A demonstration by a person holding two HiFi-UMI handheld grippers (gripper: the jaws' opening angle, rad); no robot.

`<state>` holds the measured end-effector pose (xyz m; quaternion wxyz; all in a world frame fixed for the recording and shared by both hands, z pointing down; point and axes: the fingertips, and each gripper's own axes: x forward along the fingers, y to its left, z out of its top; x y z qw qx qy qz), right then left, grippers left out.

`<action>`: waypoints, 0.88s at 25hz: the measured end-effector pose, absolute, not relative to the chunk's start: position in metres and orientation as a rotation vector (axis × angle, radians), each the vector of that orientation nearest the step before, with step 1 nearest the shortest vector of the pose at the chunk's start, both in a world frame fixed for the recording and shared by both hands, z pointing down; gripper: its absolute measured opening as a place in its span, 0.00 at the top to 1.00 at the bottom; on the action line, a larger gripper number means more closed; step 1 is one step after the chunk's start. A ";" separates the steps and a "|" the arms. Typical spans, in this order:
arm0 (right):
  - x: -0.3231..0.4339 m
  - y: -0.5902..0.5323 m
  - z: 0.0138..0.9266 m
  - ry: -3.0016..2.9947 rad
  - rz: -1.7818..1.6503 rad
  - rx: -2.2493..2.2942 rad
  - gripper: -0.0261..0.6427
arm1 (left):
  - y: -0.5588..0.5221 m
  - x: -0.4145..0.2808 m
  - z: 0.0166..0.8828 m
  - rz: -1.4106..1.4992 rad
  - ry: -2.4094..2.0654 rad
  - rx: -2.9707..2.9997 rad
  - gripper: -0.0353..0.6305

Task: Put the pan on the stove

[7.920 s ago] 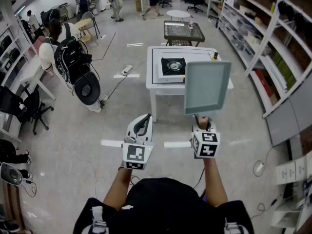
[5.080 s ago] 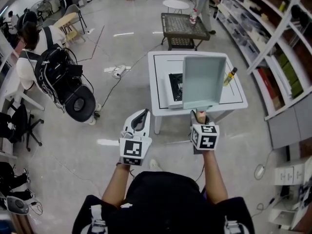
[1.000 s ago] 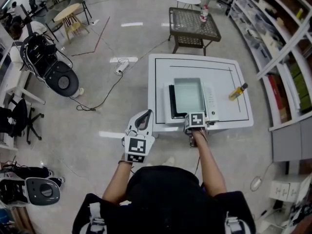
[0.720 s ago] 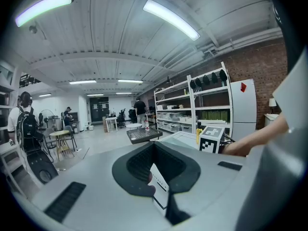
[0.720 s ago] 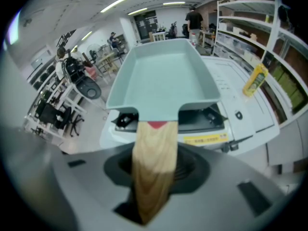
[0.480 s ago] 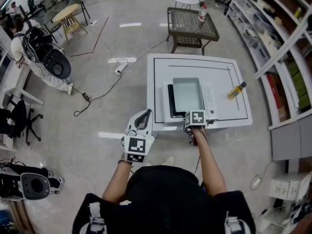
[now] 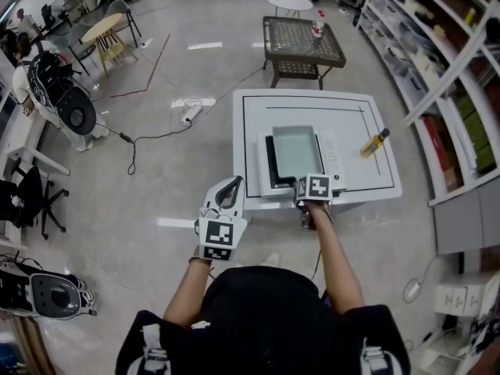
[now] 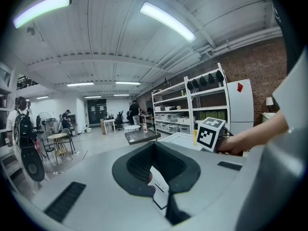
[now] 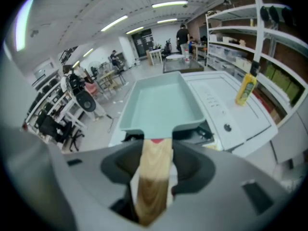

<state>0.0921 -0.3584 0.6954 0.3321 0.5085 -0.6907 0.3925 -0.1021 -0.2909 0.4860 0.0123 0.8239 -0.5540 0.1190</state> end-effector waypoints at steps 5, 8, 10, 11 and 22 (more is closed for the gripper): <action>0.093 -0.361 0.674 -1.872 0.958 1.358 0.67 | -0.287 -0.098 0.482 0.355 -1.717 2.575 0.91; 0.093 -0.358 0.658 -1.924 0.908 1.375 0.67 | -0.284 -0.096 0.481 0.347 -1.714 2.577 0.91; 0.094 -0.358 0.644 -1.960 0.867 1.404 0.67 | -0.284 -0.095 0.478 0.351 -1.713 2.589 0.91; 0.095 -0.358 0.637 -1.979 0.845 1.418 0.67 | -0.285 -0.094 0.477 0.353 -1.712 2.596 0.91; 0.086 -0.346 0.544 -2.174 0.531 1.525 0.89 | -0.290 -0.085 0.459 0.300 -1.704 2.644 0.91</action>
